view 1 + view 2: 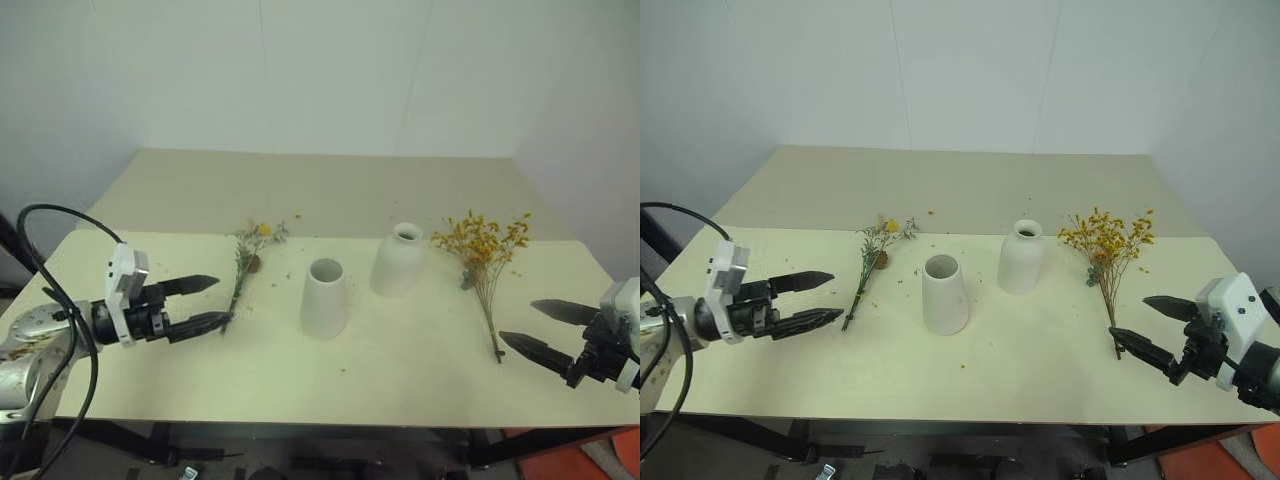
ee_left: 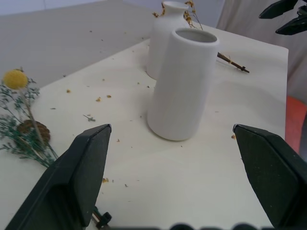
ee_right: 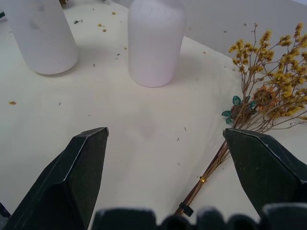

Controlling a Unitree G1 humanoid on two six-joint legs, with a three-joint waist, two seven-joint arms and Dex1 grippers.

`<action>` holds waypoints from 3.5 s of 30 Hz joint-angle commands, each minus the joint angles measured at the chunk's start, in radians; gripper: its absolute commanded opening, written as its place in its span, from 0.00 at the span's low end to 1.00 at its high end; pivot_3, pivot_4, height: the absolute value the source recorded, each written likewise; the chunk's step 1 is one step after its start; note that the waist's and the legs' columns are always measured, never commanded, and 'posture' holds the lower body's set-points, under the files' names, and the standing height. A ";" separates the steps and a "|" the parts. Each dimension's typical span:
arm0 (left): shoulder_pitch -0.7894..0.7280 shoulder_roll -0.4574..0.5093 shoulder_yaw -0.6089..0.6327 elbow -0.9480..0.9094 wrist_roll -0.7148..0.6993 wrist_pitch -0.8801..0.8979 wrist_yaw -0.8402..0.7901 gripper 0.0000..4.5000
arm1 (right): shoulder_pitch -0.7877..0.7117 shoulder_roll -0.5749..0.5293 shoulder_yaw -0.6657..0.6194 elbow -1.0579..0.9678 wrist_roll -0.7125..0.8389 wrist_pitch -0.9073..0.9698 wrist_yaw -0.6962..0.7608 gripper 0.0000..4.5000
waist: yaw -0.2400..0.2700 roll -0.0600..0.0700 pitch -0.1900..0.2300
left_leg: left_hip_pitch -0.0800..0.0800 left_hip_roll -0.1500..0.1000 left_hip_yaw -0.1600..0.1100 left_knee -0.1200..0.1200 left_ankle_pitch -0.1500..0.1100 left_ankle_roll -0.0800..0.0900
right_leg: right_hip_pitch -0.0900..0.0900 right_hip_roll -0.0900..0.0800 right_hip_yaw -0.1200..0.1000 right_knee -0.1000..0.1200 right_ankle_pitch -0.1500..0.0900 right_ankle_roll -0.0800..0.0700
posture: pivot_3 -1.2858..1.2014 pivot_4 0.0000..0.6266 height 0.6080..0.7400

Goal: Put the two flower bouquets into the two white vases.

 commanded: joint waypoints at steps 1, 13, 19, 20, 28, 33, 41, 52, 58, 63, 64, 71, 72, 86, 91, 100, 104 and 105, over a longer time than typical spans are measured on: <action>0.005 0.017 0.044 -0.031 -0.019 -0.003 -0.004 0.99 | -0.013 -0.003 -0.023 0.000 -0.009 -0.038 -0.003 1.00 | 0.000 0.000 0.000 | 0.000 0.000 0.000 0.000 0.000 0.000 | 0.000 0.000 0.000 0.000 0.000 0.000 | 0.52 0.24 1.00; 0.059 0.017 0.092 -0.078 -0.021 -0.017 0.015 0.99 | -0.077 -0.030 0.042 0.075 -0.038 -0.082 0.037 1.00 | 0.001 0.000 0.000 | 0.000 0.000 0.000 0.000 0.000 0.000 | 0.000 0.000 0.000 0.000 0.000 -0.001 | 0.52 0.24 1.00; 0.051 0.015 0.102 -0.053 -0.005 -0.035 0.023 0.99 | -0.080 -0.032 0.029 0.080 -0.043 -0.087 0.038 1.00 | 0.002 0.000 0.000 | 0.000 0.000 0.000 0.000 0.000 0.000 | 0.000 0.000 0.000 0.000 0.000 -0.001 | 0.52 0.24 1.00; 0.047 0.017 0.096 -0.049 -0.004 -0.039 0.018 0.99 | -0.077 -0.032 0.026 0.079 -0.044 -0.088 0.039 1.00 | 0.002 0.000 0.000 | 0.000 0.000 0.000 0.000 0.000 0.000 | 0.000 0.000 0.000 0.000 0.000 -0.001 | 0.52 0.24 1.00; -0.098 0.004 0.027 -0.053 -0.017 -0.033 0.041 0.99 | -0.074 -0.032 0.028 0.059 -0.060 -0.055 -0.013 1.00 | 0.007 0.000 0.000 | 0.000 0.000 0.000 0.000 0.000 0.000 | 0.000 0.000 -0.001 0.000 0.000 -0.001 | 0.52 0.24 1.00; -0.416 -0.091 -0.089 -0.171 0.052 0.002 0.318 0.99 | -0.088 -0.005 0.054 0.002 -0.111 -0.028 -0.137 1.00 | 0.015 -0.002 0.000 | -0.002 -0.001 -0.002 0.002 0.000 0.000 | 0.001 0.000 -0.002 0.000 0.002 0.000 | 0.52 0.24 1.00; -0.739 -0.189 -0.370 0.058 0.050 0.002 -0.027 0.99 | -0.293 -0.092 0.195 0.027 -0.105 0.308 -0.295 1.00 | -0.009 0.001 -0.001 | 0.000 -0.002 0.001 0.001 -0.002 -0.001 | 0.000 0.000 0.002 0.000 0.004 -0.003 | 0.52 0.24 1.00; -0.910 -0.335 -0.591 0.384 0.287 -0.202 -0.302 0.99 | -0.741 -0.120 0.506 0.292 -0.151 0.629 -0.348 1.00 | -0.022 0.001 -0.001 | -0.011 -0.002 0.000 0.003 -0.002 0.000 | -0.010 0.000 0.002 0.001 0.004 -0.004 | 0.52 0.24 1.00; -0.920 -0.399 -0.582 0.426 0.318 -0.246 -0.324 0.99 | -0.882 -0.077 0.608 0.479 -0.215 0.636 -0.359 1.00 | -0.019 0.001 -0.001 | -0.019 -0.003 -0.001 0.005 -0.002 0.000 | -0.018 0.000 0.002 0.003 0.005 -0.005 | 0.52 0.24 1.00; -0.888 -0.424 -0.547 0.372 0.290 -0.221 -0.290 0.99 | -0.886 -0.046 0.645 0.542 -0.244 0.625 -0.360 1.00 | -0.020 0.001 -0.001 | -0.019 -0.003 -0.001 0.005 -0.002 0.000 | -0.019 0.000 0.002 0.003 0.005 -0.004 | 0.52 0.24 1.00; -0.881 -0.427 -0.540 0.363 0.281 -0.213 -0.287 0.99 | -0.888 -0.036 0.648 0.559 -0.248 0.614 -0.358 1.00 | -0.020 0.001 -0.001 | -0.019 -0.003 -0.001 0.005 -0.002 0.000 | -0.019 0.000 0.002 0.004 0.005 -0.004 | 0.52 0.24 1.00; -0.855 -0.422 -0.532 0.331 0.305 -0.211 -0.266 0.99 | -0.988 0.045 0.690 0.771 -0.321 0.500 -0.351 1.00 | -0.026 0.002 -0.001 | -0.016 -0.003 0.000 0.008 -0.002 0.000 | -0.019 0.000 0.004 0.010 0.005 -0.004 | 0.52 0.24 1.00; -0.854 -0.420 -0.526 0.327 0.302 -0.208 -0.261 0.99 | -1.006 0.052 0.696 0.800 -0.329 0.484 -0.340 1.00 | -0.026 0.002 -0.001 | -0.016 -0.003 0.000 0.008 -0.002 0.000 | -0.019 0.000 0.004 0.011 0.005 -0.004 | 0.52 0.24 1.00; -0.805 -0.375 -0.481 0.262 0.287 -0.170 -0.221 1.00 | -1.125 0.086 0.743 1.015 -0.426 0.423 -0.261 0.11 | -0.025 0.002 -0.001 | -0.016 -0.003 0.000 0.008 -0.002 0.000 | -0.019 0.000 0.004 0.011 0.005 -0.004 | 0.52 0.24 1.00; -0.808 -0.370 -0.477 0.270 0.291 -0.176 -0.219 1.00 | -1.115 0.084 0.742 0.989 -0.439 0.433 -0.251 0.01 | -0.025 0.002 -0.001 | -0.016 -0.003 0.000 0.008 -0.002 0.000 | -0.019 0.000 0.004 0.011 0.005 -0.004 | 0.52 0.24 1.00; -0.800 -0.326 -0.445 0.249 0.284 -0.142 -0.209 1.00 | -1.014 0.119 0.443 0.577 -0.418 0.562 -0.490 0.01 | -0.023 0.003 0.000 | -0.017 -0.003 -0.001 0.008 -0.002 0.000 | -0.019 0.000 0.003 0.012 0.005 -0.004 | 0.52 0.24 1.00; -0.770 -0.284 -0.432 0.228 0.275 -0.108 -0.206 1.00 | -0.931 0.250 0.259 0.257 -0.375 0.436 -0.600 0.01 | -0.026 0.004 0.000 | -0.017 -0.003 -0.001 0.008 -0.002 0.000 | -0.020 0.000 0.003 0.017 0.005 -0.004 | 0.52 0.24 1.00; -0.765 -0.278 -0.430 0.223 0.272 -0.102 -0.206 1.00 | -0.914 0.281 0.236 0.213 -0.371 0.383 -0.617 0.01 | -0.026 0.004 0.000 | -0.017 -0.002 -0.001 0.008 -0.002 0.000 | -0.020 0.000 0.004 0.017 0.005 -0.004 | 0.52 0.24 1.00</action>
